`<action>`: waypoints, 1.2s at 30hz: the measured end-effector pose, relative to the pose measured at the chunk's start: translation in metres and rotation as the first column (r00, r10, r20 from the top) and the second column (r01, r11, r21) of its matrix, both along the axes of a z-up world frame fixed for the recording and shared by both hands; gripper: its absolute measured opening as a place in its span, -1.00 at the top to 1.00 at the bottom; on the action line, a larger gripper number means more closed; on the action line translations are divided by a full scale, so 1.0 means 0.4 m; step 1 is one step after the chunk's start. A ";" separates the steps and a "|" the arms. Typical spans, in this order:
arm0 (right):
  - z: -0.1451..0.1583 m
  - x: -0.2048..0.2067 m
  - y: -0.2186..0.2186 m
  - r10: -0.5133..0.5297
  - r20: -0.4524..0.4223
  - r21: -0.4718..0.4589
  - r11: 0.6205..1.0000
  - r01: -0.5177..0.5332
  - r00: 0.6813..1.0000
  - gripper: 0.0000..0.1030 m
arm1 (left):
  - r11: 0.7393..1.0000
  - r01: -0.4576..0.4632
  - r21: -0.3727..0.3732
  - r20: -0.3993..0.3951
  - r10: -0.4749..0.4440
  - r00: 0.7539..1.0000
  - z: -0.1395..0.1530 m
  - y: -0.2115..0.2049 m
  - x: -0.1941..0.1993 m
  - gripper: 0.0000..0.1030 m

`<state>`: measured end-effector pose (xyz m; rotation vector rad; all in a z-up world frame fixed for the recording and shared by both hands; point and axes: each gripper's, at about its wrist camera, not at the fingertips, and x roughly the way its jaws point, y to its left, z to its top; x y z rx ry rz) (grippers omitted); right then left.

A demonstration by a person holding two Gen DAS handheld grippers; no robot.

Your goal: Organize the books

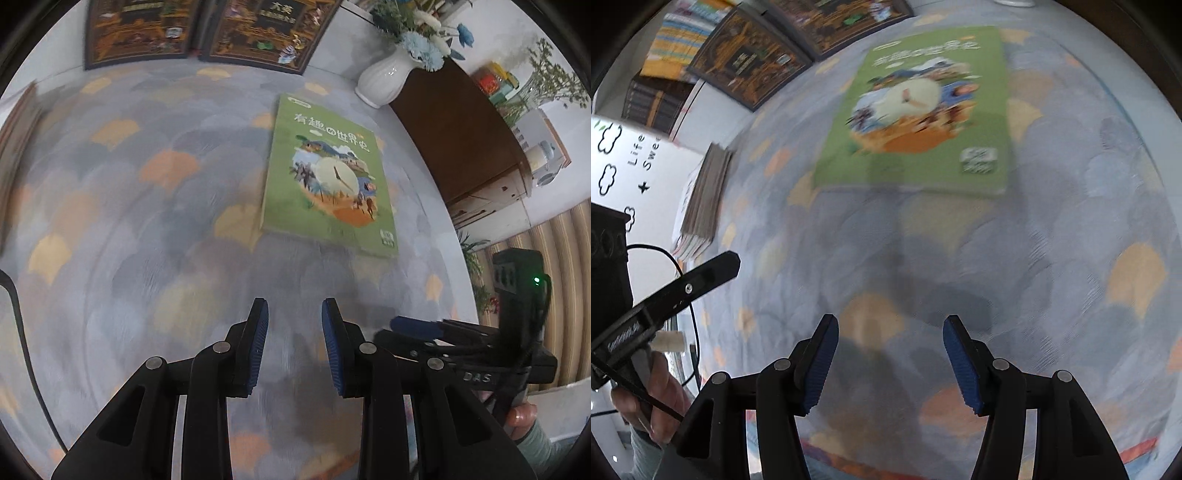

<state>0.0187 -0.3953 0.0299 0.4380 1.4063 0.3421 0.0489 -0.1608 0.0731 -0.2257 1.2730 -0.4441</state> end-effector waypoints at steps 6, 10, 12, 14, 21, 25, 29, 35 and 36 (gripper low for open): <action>0.011 0.107 -0.046 0.016 0.071 -0.074 0.997 -0.011 0.997 -0.13 | 0.999 0.003 0.047 -0.014 -0.002 1.000 -0.043 -0.044 0.111 0.47; 0.014 0.190 -0.091 -0.041 0.118 -0.093 0.994 0.052 0.992 -0.34 | 0.998 -0.002 0.062 -0.031 0.003 1.000 -0.083 -0.053 0.179 0.47; 0.011 0.226 -0.115 -0.091 0.140 -0.087 0.991 0.104 0.986 -0.34 | 0.998 -0.010 0.066 -0.029 0.012 0.999 -0.098 -0.057 0.206 0.47; 0.011 0.248 -0.129 -0.120 0.167 -0.106 0.985 0.139 0.979 -0.34 | 0.998 -0.020 0.063 -0.033 0.022 0.999 -0.113 -0.061 0.229 0.47; -0.019 0.295 -0.148 -0.198 0.218 -0.198 0.950 0.242 0.956 -0.01 | 0.999 -0.016 0.047 -0.026 0.017 1.000 -0.140 -0.080 0.256 0.36; -0.033 0.301 -0.121 -0.177 0.235 -0.221 0.948 0.229 0.956 -0.01 | 1.000 0.020 0.020 -0.002 -0.020 1.000 -0.139 -0.096 0.245 0.14; -0.017 0.286 -0.047 -0.076 0.237 -0.290 0.946 0.145 0.968 -0.06 | 0.999 0.020 0.033 0.011 -0.020 1.000 -0.134 -0.104 0.214 0.14; -0.013 0.201 -0.024 -0.038 0.203 -0.197 0.977 0.078 0.978 -0.06 | 0.999 -0.030 -0.014 -0.041 0.030 0.999 -0.120 -0.015 0.081 0.14; -0.013 0.172 -0.010 -0.009 0.211 -0.199 0.979 0.052 0.977 -0.06 | 0.999 -0.032 -0.014 -0.054 0.031 0.998 -0.119 -0.002 0.051 0.14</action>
